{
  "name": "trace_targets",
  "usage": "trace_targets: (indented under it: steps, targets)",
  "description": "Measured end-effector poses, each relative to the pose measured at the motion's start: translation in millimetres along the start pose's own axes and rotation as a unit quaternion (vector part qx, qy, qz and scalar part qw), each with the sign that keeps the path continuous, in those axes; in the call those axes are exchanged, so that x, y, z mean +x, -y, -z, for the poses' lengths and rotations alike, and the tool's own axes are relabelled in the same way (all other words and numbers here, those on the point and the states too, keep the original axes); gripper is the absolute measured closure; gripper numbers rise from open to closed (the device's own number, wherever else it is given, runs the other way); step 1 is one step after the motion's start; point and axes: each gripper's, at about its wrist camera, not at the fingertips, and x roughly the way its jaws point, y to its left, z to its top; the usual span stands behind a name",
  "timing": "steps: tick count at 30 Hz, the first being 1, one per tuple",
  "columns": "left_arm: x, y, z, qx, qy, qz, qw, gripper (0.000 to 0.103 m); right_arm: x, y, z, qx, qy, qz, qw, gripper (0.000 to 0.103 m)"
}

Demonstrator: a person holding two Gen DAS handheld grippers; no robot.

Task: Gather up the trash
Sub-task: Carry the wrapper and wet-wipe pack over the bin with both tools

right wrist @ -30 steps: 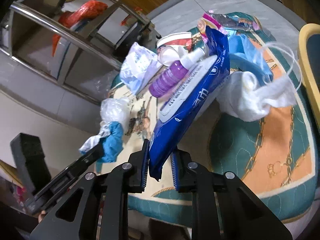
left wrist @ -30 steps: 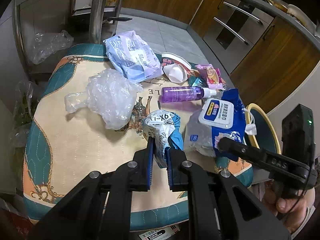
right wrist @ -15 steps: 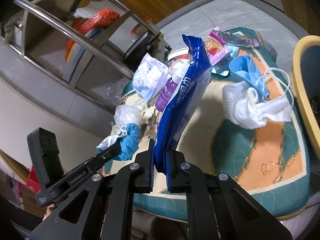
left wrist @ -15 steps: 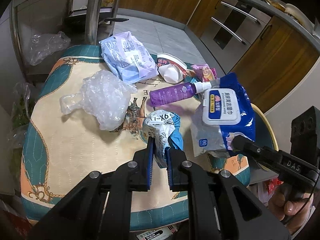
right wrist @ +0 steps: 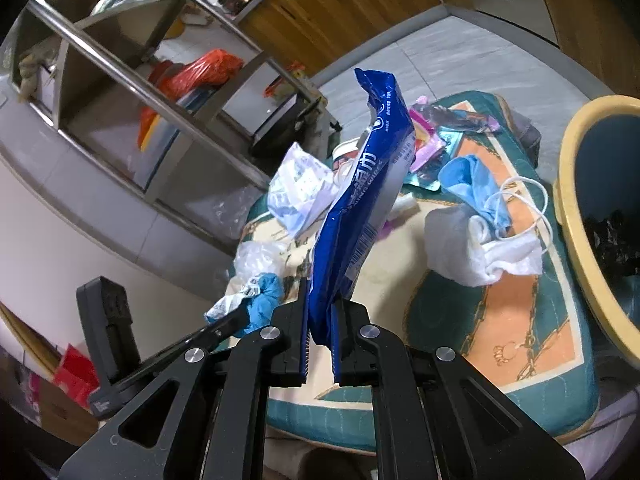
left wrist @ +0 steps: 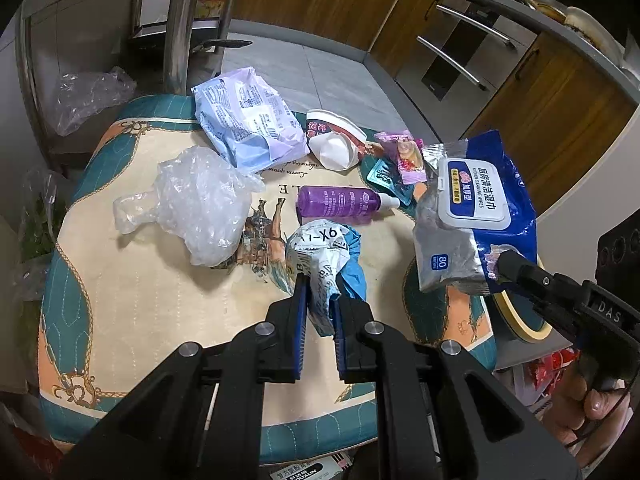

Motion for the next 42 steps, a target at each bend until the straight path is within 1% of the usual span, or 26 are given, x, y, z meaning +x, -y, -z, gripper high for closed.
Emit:
trace_targets:
  steps: [3, 7, 10, 14, 19, 26, 32, 39, 42]
  targets:
    - [-4, 3, -2, 0.002, 0.012, 0.007, 0.9999, 0.092, -5, 1, -2, -0.001, 0.005, 0.001, 1.000, 0.094]
    - [-16, 11, -6, 0.012, 0.046, 0.009, 0.9988, 0.092, -17, -1, -3, -0.009, 0.021, 0.007, 1.000, 0.094]
    - [-22, 15, -9, 0.011, 0.065, 0.013, 0.9978, 0.092, -30, -1, -7, -0.016, 0.036, 0.011, 0.999, 0.094]
    - [-25, 22, -13, 0.012, 0.074, 0.027, 0.9968, 0.092, -49, 2, -11, -0.022, 0.053, 0.020, 0.998, 0.094]
    - [-25, 41, -15, 0.030, 0.077, 0.040, 0.9958, 0.092, -76, 12, -18, -0.026, 0.070, 0.039, 0.996, 0.094]
    - [-24, 70, -15, 0.051, 0.078, 0.064, 0.9936, 0.092, -114, 38, -21, -0.022, 0.101, 0.084, 0.991, 0.094]
    - [-21, 101, -9, 0.074, 0.069, 0.086, 0.9911, 0.092, -132, 68, -14, 0.015, 0.122, 0.101, 0.987, 0.094]
    - [-10, 133, -3, 0.097, 0.053, 0.111, 0.9877, 0.092, -148, 92, -8, 0.033, 0.130, 0.122, 0.983, 0.093]
    - [-4, 152, 0, 0.115, 0.044, 0.124, 0.9847, 0.092, -153, 102, -6, 0.043, 0.132, 0.129, 0.982, 0.093]
